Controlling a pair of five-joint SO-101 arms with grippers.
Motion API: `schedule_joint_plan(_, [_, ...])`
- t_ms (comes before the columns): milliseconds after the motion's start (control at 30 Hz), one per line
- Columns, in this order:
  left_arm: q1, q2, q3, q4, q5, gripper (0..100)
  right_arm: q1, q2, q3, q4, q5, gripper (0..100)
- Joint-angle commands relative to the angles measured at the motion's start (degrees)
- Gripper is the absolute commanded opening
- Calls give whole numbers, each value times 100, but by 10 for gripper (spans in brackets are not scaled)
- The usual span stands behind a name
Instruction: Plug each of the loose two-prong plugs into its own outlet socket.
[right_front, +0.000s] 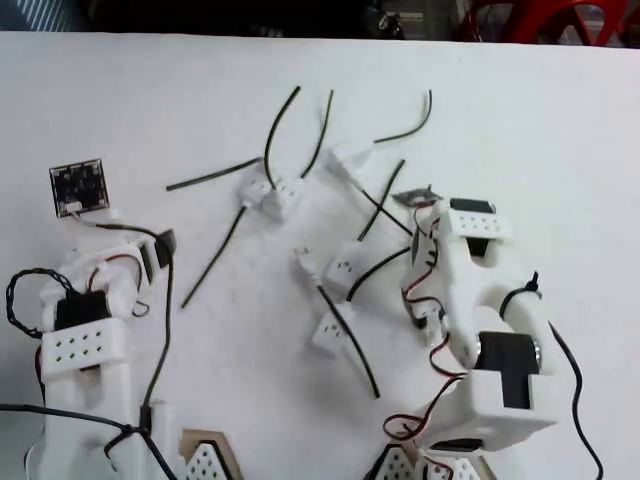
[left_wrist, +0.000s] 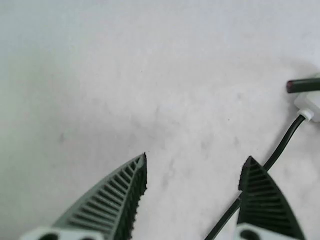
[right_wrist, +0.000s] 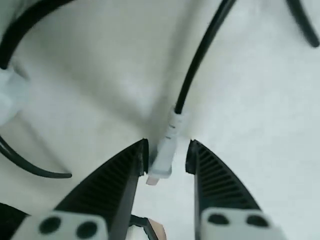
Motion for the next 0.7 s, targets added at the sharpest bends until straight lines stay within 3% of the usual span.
schedule_joint_plan(0, [-31, -136, -44, -141, -167, 294, -13, -40, -290, 13, -79, 122])
schedule_joint_plan(233, [-31, -136, -44, -141, -246, 294, -4, 22, -255, 4, -79, 61])
schedule_joint_plan(667, [-31, -136, -44, -141, -264, 294, -13, 22, 26, 4, -79, 63])
